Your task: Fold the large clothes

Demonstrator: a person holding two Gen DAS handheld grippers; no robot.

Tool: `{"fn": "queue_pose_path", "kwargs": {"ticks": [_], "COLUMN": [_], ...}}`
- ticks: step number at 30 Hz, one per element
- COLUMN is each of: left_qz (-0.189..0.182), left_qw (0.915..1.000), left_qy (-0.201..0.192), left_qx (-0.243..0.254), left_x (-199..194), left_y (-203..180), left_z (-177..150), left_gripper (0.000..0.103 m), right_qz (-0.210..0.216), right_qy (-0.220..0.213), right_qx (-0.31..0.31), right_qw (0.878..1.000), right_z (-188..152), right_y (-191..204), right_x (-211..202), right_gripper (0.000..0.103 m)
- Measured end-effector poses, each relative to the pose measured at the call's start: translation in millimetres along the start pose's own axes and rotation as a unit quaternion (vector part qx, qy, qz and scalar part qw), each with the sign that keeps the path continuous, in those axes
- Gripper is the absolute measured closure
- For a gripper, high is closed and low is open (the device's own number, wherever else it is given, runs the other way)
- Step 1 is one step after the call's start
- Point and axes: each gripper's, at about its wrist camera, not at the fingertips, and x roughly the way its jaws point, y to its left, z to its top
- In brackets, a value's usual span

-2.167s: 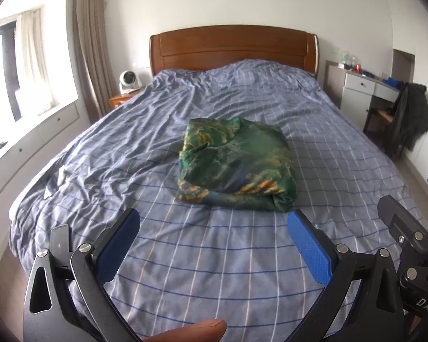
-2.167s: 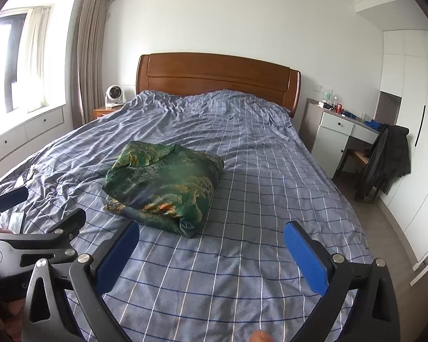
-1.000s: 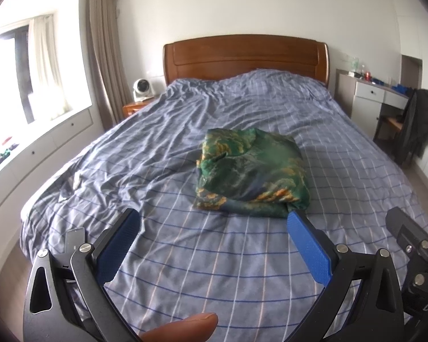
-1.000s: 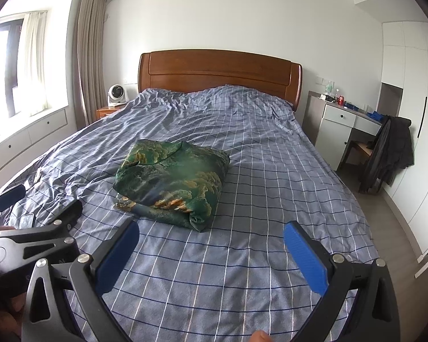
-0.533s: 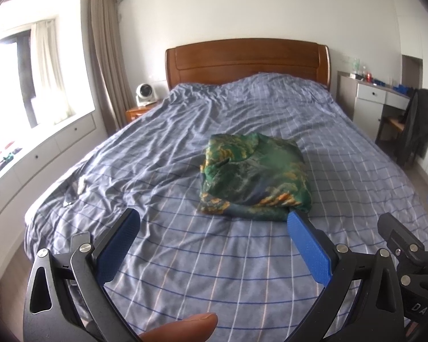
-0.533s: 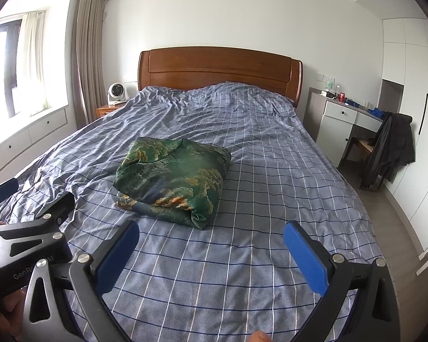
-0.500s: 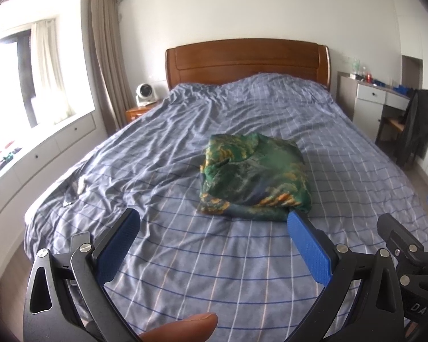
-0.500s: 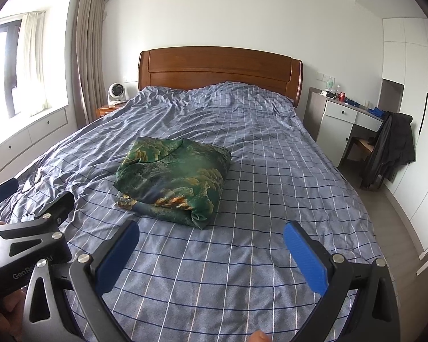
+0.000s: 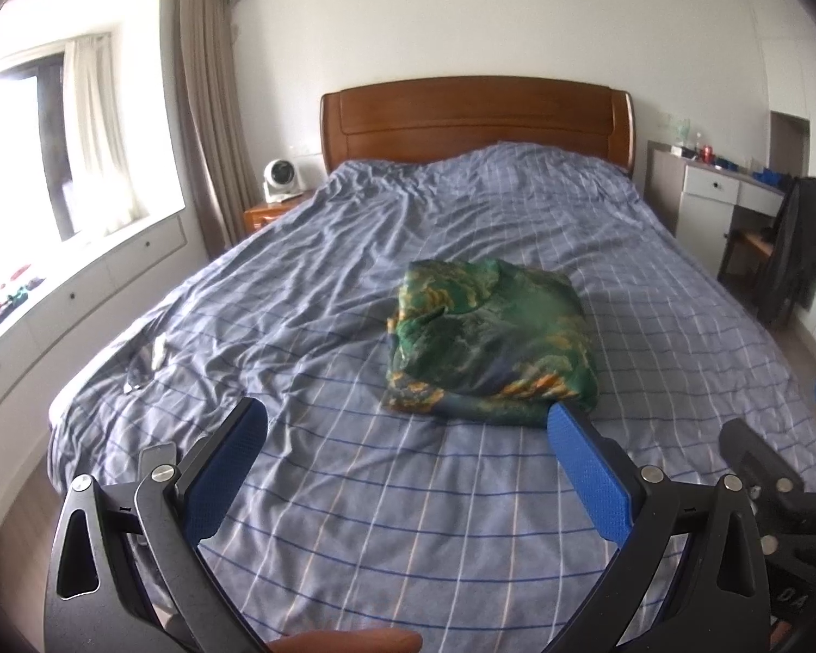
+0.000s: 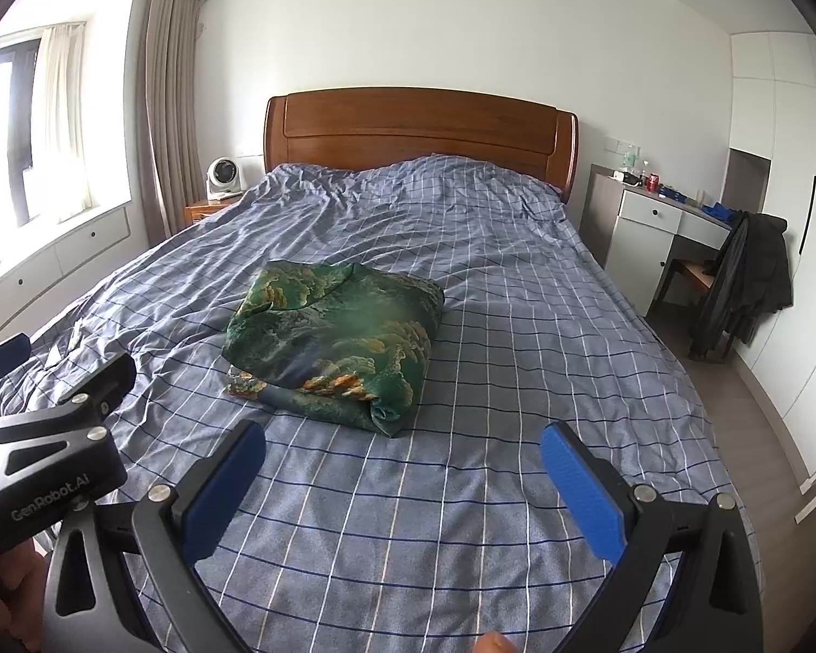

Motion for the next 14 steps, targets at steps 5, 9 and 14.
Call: {"fn": "queue_pose_path", "kwargs": {"ticks": [5, 9, 14], "left_qz": [-0.003, -0.011, -0.01], "left_qw": [1.0, 0.9999, 0.9999], "left_qy": [0.002, -0.004, -0.011], "left_qx": [0.005, 0.004, 0.001], "left_x": [-0.7, -3.4, -5.8], "left_y": [-3.1, -4.2, -4.7], "left_z": [-1.1, -1.6, -0.5], "left_gripper": [0.0, 0.0, 0.0], "right_qz": [-0.005, -0.006, -0.007], "right_qy": [-0.001, 0.002, 0.001], "right_qx": [0.002, 0.003, 0.005], "right_qw": [1.0, 1.0, 1.0], "right_z": [-0.1, -0.9, -1.6], "right_y": [-3.3, -4.2, -4.4], "right_x": [-0.8, -0.2, -0.7], "right_gripper": [0.0, 0.0, 0.0]}}
